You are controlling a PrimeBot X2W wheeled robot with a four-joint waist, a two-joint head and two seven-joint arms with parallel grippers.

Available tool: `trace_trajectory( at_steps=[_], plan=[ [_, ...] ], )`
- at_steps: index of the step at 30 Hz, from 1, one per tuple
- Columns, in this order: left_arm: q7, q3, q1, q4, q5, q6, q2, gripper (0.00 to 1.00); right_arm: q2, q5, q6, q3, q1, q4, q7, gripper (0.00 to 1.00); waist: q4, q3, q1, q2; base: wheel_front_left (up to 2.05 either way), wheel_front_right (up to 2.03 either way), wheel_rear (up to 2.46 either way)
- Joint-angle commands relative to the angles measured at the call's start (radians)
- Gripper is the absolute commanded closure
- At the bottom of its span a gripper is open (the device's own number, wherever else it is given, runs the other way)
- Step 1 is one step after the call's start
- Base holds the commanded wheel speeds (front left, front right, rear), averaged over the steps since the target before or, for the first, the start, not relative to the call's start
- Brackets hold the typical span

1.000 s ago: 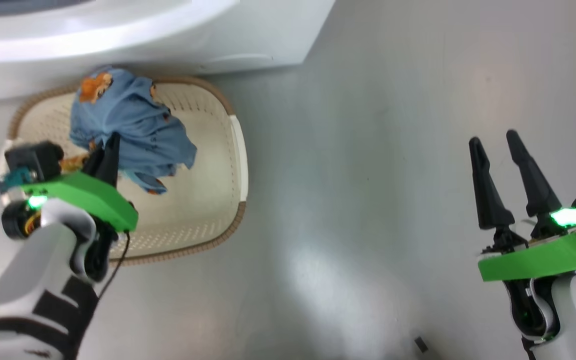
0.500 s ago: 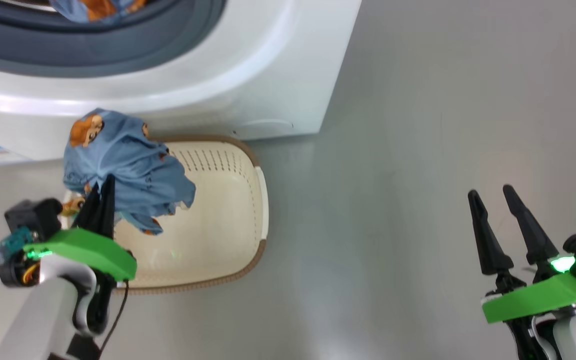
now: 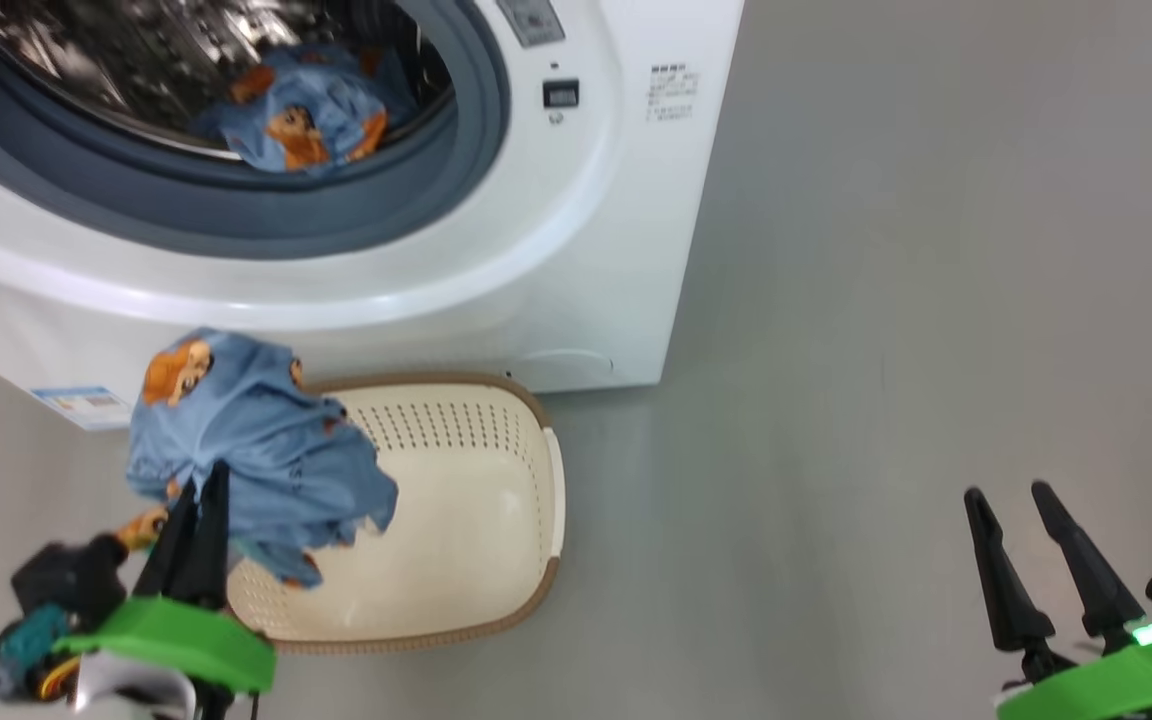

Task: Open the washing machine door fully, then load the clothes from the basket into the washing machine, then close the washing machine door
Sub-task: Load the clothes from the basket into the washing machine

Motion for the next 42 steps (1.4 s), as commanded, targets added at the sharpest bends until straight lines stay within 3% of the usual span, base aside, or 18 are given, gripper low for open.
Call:
trace_trajectory(
  at_steps=[1,14,22,31,42],
  plan=[
    [-0.006,0.057,0.034,-0.057,0.019,-0.002,0.021,1.0,-0.023,0.008,0.003,0.012,0.03,-0.018,-0.005,0.0,0.016,-0.067,0.0,-0.0001,0.0,0.0,0.0],
    [-0.006,0.161,0.277,-0.282,0.092,-0.002,-0.022,1.0,-0.024,0.013,0.003,-0.023,0.121,-0.032,-0.005,0.0,0.021,-0.146,0.0,-0.0001,0.0,0.0,0.0],
    [-0.006,0.183,0.295,-0.332,0.1,-0.002,-0.043,1.0,-0.021,0.014,0.003,-0.03,0.123,-0.041,-0.005,0.0,0.016,-0.132,0.0,-0.0001,0.0,0.0,0.0],
    [-0.006,0.17,0.137,-0.288,0.075,-0.002,-0.044,1.0,-0.002,0.008,0.003,-0.035,0.087,-0.053,-0.005,0.0,0.009,-0.043,0.0,-0.0001,0.0,0.0,0.0],
    [-0.006,0.161,-0.238,-0.16,0.043,-0.002,0.039,1.0,0.028,-0.001,0.003,-0.024,-0.023,-0.069,-0.005,0.0,-0.051,0.144,0.0,-0.0001,0.0,0.0,0.0]
  ],
)
